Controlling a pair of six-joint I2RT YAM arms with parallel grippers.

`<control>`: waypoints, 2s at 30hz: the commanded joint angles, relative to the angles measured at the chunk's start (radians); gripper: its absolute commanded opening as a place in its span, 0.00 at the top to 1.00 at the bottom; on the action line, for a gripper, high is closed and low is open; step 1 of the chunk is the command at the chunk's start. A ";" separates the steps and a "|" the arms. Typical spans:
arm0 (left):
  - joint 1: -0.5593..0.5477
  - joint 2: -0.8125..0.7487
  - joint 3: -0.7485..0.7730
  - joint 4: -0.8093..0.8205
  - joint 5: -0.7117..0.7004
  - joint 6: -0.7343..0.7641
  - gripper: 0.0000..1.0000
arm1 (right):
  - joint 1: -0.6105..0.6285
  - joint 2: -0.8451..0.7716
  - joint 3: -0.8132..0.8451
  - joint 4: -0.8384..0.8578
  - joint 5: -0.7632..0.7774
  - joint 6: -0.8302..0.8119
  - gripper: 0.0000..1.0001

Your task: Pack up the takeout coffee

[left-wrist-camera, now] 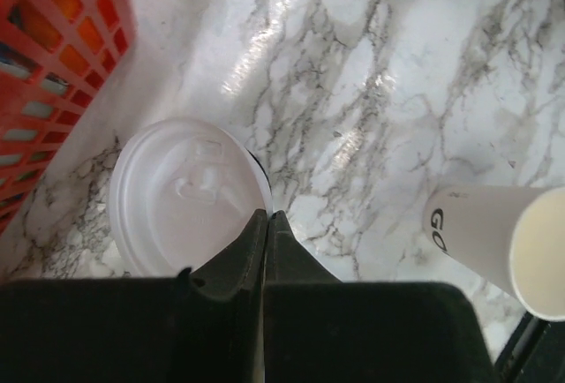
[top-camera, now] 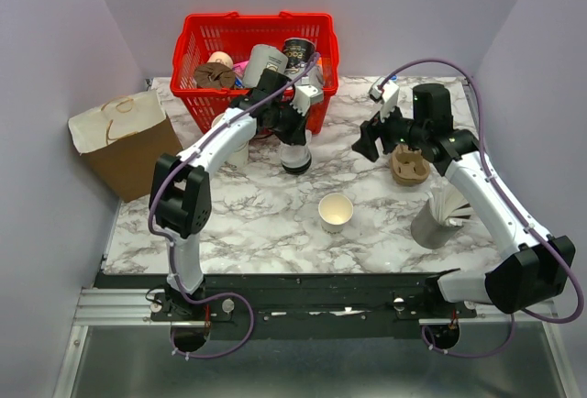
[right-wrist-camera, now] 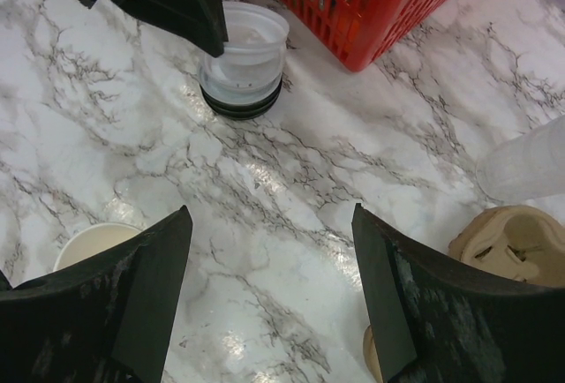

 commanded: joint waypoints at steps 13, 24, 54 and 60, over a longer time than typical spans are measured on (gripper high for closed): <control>0.017 -0.235 -0.012 -0.502 0.478 0.567 1.00 | 0.021 -0.057 -0.010 -0.137 -0.310 -0.331 0.17; 0.003 -0.143 0.153 -0.882 0.541 0.820 1.00 | 0.263 -0.091 -0.103 0.047 -0.242 -0.618 0.19; -0.141 -0.550 -0.907 1.439 0.338 -0.998 1.00 | 0.105 -0.339 -0.269 -0.016 -0.160 0.224 0.22; -0.141 -0.499 -0.863 1.260 0.308 -1.037 1.00 | 0.105 -0.408 -0.359 -0.009 -0.107 0.146 0.21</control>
